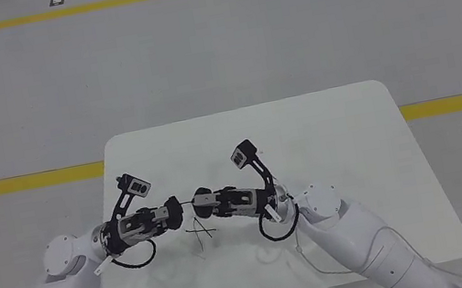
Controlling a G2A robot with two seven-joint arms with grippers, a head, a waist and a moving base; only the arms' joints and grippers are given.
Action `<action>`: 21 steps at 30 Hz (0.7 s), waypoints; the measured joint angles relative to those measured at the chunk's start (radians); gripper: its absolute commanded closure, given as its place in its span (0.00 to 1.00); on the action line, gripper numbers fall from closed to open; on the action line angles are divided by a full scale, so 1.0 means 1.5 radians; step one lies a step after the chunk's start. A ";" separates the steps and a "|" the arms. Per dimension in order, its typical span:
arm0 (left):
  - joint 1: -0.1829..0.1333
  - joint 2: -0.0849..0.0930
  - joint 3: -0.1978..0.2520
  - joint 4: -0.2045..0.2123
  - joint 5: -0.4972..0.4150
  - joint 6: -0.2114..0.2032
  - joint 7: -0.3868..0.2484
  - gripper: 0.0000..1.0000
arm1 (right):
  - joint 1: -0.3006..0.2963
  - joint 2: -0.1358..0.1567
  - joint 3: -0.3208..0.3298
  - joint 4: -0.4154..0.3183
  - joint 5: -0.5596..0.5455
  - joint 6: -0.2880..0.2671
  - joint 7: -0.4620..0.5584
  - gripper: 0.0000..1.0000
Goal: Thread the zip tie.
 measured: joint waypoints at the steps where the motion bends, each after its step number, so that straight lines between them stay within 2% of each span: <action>1: 0.000 0.000 0.000 0.000 0.000 0.000 0.000 1.00 | 0.000 0.000 0.000 0.000 0.000 0.000 0.000 0.91; 3: -0.001 0.001 0.001 0.000 -0.001 0.000 0.000 1.00 | 0.001 -0.001 -0.002 0.000 -0.001 0.000 -0.001 0.89; 10: -0.002 0.002 0.002 0.000 -0.001 0.000 0.000 1.00 | 0.003 -0.002 -0.005 0.002 -0.001 -0.001 -0.003 0.91; 12: -0.002 0.002 0.002 0.001 -0.001 0.001 0.000 1.00 | 0.004 -0.002 -0.005 0.002 -0.001 -0.001 -0.002 0.93; 14: -0.002 0.003 0.002 0.002 0.000 0.001 0.000 1.00 | 0.004 -0.002 -0.005 0.003 -0.001 -0.001 -0.002 1.00; 21: -0.004 0.003 0.005 0.001 0.003 0.002 0.002 1.00 | 0.005 -0.003 -0.004 0.002 -0.003 0.000 -0.003 1.00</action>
